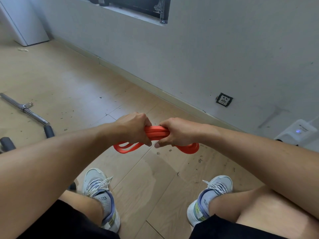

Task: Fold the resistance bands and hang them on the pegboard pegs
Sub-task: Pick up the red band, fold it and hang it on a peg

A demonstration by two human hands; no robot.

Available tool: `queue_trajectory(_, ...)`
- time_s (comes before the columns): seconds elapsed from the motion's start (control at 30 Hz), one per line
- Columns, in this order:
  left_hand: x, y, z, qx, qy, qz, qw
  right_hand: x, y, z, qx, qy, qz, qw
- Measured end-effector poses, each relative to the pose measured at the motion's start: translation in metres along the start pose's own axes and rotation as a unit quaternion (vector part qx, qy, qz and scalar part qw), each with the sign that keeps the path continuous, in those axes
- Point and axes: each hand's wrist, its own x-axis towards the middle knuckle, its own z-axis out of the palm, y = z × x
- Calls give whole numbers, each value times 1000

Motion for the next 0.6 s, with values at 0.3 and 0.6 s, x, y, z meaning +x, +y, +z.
queue_trajectory(0.3, 1, 0, 5, -100, -81, 33, 991, 0, 8, -13, -178, 37, -24, 983)
queue_trajectory(0.6, -5, 9, 15, -263, -115, 60, 956, -7, 4, -14, -106, 65, -78, 989)
